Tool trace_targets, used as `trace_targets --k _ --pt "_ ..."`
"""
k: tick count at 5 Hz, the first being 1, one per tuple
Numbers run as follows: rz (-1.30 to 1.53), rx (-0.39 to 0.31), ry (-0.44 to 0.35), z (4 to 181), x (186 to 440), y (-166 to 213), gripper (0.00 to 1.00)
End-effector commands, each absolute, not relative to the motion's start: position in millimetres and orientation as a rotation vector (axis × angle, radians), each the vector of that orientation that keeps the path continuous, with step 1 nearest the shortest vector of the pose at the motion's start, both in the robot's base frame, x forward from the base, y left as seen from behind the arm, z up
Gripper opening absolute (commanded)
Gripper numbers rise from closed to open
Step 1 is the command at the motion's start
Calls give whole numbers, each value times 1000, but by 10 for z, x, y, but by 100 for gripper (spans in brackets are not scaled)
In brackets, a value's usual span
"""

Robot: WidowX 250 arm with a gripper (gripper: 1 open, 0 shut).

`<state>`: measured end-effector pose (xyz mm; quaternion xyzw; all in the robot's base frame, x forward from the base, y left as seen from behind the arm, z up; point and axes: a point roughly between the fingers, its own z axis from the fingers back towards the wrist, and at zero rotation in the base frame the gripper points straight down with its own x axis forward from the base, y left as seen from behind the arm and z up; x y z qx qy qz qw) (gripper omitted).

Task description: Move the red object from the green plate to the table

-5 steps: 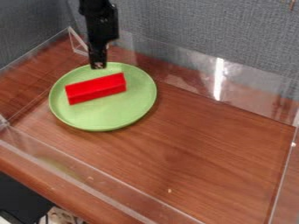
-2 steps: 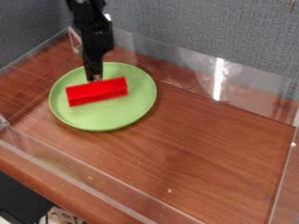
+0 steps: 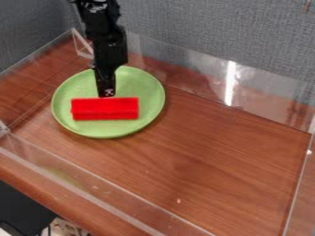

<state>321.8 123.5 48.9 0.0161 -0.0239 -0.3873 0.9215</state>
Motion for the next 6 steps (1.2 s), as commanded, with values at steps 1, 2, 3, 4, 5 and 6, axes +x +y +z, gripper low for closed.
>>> trace_targets --k 1,2,3,4,5,6 --pt "-797 51 -80 599 3260 1426 100" --pt "-745 26 -63 465 3273 1408 100" --pt "-700 3 -50 405 3298 1367 100" --pt "-604 -17 -38 354 3324 1397 100" --pt "-509 -37 -24 315 3346 1423 100" --pt "-417 -54 -8 280 3364 1445 100"
